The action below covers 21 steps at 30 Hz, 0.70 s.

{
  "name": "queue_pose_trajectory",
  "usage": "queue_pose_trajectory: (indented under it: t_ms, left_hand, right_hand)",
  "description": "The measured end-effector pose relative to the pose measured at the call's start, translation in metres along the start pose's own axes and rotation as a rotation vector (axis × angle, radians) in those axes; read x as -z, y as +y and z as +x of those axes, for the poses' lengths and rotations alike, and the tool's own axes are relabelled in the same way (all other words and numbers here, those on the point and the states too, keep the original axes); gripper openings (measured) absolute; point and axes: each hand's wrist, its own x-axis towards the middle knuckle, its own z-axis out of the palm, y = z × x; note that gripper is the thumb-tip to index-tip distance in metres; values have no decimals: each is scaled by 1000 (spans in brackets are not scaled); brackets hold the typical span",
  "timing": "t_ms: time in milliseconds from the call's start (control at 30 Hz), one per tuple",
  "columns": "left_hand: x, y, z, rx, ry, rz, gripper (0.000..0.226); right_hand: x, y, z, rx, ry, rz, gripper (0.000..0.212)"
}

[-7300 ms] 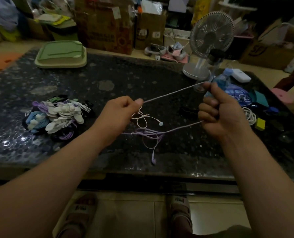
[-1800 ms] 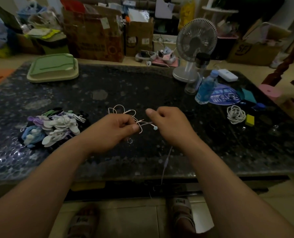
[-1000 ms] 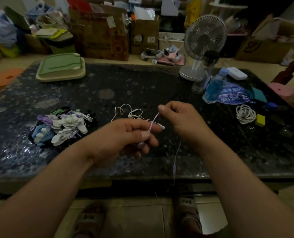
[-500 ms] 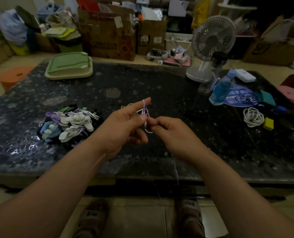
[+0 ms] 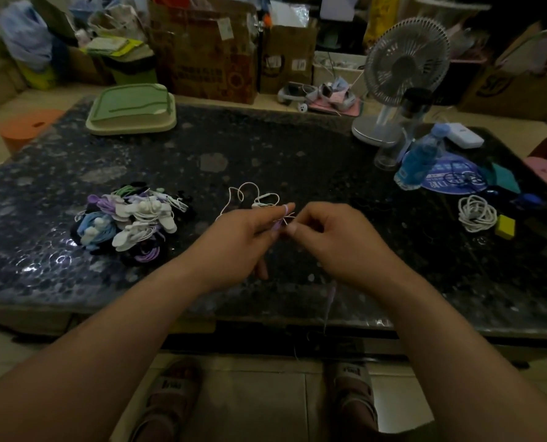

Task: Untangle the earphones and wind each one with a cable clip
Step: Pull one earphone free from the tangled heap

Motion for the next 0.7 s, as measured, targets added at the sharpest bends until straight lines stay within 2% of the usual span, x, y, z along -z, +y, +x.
queue_pose_trajectory:
  t_ms: [133, 233, 400, 500, 600, 700]
  left_hand:
    - [3, 6, -4, 74, -141, -137, 45]
    - [6, 12, -6, 75, -270, -300, 41]
    - [13, 21, -16, 61, -415, -639, 46]
    - [12, 19, -12, 48, -261, -752, 47]
    - [11, 11, -3, 36, -82, -668, 45]
    - [9, 6, -1, 28, 42, -586, 46]
  right_hand:
    - [19, -1, 1, 17, 57, 271, 4]
    - [25, -1, 2, 25, 9, 439, 12]
    - [23, 11, 6, -80, -76, 705, 9]
    - [8, 14, 5, -128, -140, 723, 14]
    - [-11, 7, 2, -152, -116, 632, 24]
    - [-20, 2, -1, -154, -111, 504, 24]
